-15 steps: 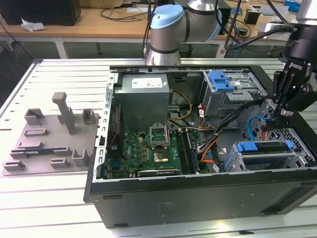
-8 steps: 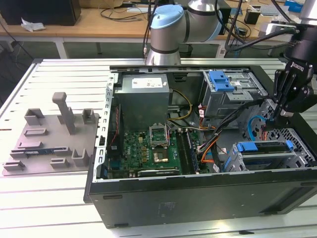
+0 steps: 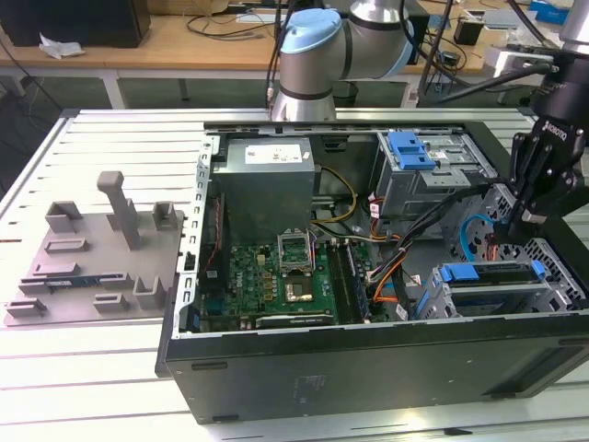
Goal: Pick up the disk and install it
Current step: 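Insert the first disk wire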
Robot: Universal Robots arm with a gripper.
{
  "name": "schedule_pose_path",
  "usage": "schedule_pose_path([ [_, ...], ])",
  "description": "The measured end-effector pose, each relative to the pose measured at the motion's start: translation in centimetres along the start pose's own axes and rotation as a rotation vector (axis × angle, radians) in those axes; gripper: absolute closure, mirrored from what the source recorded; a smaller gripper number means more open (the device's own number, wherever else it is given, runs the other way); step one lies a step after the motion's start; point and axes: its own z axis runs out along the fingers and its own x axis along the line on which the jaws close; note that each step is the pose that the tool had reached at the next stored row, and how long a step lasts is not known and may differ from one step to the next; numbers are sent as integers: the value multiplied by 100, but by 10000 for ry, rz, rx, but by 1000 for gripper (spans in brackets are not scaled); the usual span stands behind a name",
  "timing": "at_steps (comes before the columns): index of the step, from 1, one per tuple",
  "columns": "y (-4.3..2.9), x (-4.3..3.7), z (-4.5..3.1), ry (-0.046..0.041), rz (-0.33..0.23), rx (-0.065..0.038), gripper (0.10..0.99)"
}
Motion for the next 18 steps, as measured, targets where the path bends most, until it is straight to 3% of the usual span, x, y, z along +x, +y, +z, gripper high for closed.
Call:
schedule_pose_path([
  [2,2,29,8,-194,-3,51,918],
  [8,19,92,20,-486,-12,95,918],
  [11,51,144,26,-587,-25,92,918],
  [14,107,218,43,-754,-84,74,918],
  [18,165,263,56,-857,-225,81,918],
])
